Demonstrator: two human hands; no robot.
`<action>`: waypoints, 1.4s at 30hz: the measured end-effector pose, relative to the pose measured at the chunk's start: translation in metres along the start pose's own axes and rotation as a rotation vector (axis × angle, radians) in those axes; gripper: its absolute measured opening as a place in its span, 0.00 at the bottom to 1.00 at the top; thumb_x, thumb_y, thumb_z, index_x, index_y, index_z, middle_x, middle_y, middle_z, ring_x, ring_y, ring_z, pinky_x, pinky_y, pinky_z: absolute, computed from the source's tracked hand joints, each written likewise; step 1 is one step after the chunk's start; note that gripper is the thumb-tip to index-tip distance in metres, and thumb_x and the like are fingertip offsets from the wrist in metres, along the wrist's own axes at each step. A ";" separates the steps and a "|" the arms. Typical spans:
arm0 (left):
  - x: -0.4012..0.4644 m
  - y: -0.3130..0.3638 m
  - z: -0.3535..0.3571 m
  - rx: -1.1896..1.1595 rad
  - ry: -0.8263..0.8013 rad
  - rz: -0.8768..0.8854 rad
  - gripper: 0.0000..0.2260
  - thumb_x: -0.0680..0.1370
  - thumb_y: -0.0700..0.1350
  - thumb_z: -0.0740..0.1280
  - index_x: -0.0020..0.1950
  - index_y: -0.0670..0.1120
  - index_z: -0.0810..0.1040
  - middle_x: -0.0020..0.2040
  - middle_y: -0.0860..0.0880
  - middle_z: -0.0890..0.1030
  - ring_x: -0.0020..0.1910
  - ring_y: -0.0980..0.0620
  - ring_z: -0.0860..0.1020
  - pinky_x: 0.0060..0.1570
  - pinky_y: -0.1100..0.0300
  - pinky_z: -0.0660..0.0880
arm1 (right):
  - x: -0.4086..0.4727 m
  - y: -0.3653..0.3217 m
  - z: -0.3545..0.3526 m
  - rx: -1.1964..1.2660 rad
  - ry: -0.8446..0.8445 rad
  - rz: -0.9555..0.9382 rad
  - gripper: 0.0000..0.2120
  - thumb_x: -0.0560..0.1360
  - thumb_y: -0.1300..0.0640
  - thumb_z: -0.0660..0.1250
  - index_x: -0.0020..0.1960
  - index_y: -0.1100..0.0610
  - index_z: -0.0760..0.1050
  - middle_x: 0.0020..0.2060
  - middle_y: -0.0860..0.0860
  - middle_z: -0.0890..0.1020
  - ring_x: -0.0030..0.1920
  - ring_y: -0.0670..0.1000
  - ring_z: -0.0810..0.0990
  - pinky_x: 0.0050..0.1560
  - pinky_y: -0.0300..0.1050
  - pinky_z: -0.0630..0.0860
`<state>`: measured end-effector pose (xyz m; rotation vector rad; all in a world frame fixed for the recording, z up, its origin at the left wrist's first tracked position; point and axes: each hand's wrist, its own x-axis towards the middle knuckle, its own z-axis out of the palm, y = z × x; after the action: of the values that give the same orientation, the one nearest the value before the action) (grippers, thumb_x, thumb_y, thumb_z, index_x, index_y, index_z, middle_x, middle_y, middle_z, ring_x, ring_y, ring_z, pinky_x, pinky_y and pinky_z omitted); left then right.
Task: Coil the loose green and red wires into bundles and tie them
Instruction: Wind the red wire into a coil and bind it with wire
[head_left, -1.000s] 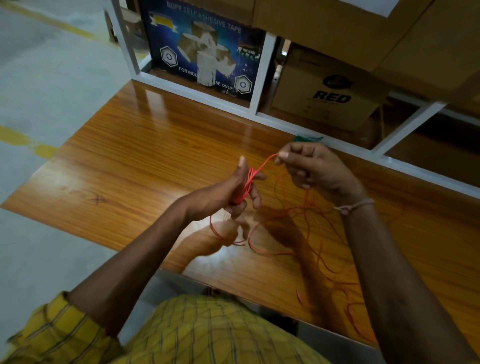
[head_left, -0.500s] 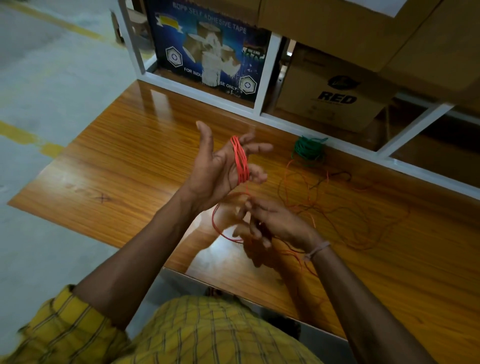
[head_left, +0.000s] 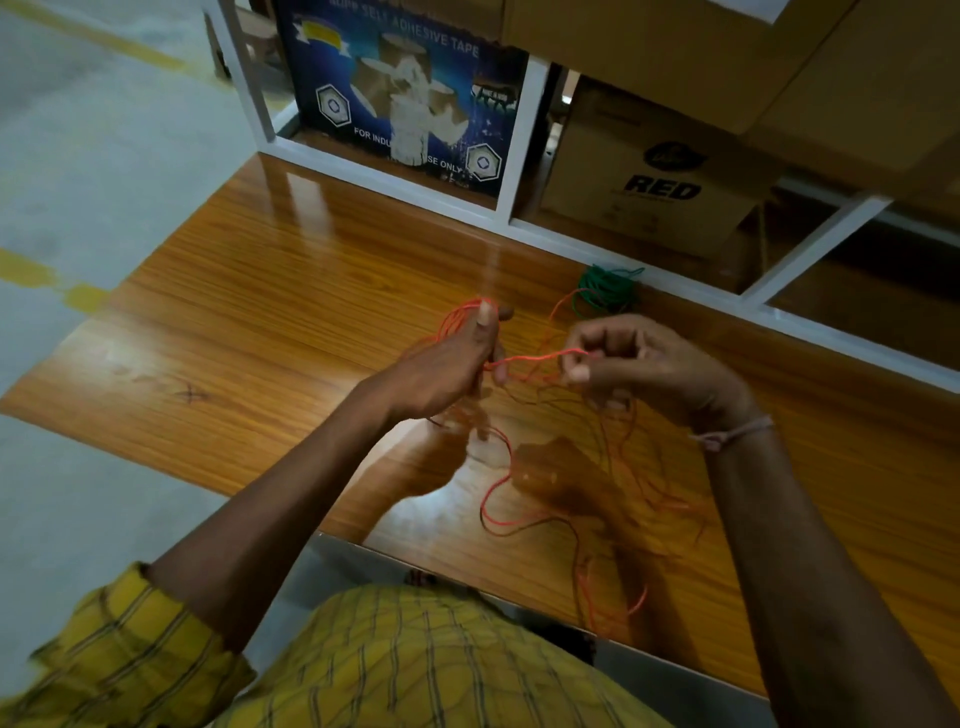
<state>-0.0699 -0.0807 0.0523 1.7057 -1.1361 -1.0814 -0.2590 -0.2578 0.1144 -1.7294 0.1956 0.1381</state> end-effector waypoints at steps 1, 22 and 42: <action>-0.001 0.002 -0.001 -0.002 -0.017 0.003 0.46 0.74 0.77 0.36 0.81 0.51 0.64 0.47 0.46 0.82 0.37 0.52 0.76 0.44 0.53 0.74 | 0.001 -0.001 -0.006 0.041 0.034 -0.024 0.06 0.78 0.61 0.69 0.49 0.65 0.77 0.32 0.55 0.76 0.27 0.47 0.73 0.28 0.35 0.70; 0.014 0.091 0.079 -0.999 -0.238 0.195 0.51 0.75 0.77 0.32 0.86 0.45 0.53 0.77 0.38 0.74 0.61 0.36 0.84 0.59 0.50 0.83 | -0.047 0.068 0.033 0.104 0.130 0.229 0.17 0.88 0.44 0.54 0.57 0.50 0.80 0.29 0.58 0.77 0.21 0.51 0.69 0.24 0.41 0.66; -0.005 0.098 0.167 -0.317 -0.216 -0.009 0.50 0.72 0.77 0.34 0.76 0.43 0.68 0.44 0.38 0.75 0.34 0.45 0.66 0.40 0.56 0.73 | -0.121 0.035 -0.127 0.517 0.213 -0.232 0.14 0.86 0.60 0.57 0.55 0.61 0.80 0.28 0.47 0.69 0.22 0.42 0.61 0.27 0.39 0.64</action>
<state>-0.2537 -0.1296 0.0917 1.3732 -1.0225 -1.3968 -0.3873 -0.3827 0.1269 -1.2359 0.1671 -0.2512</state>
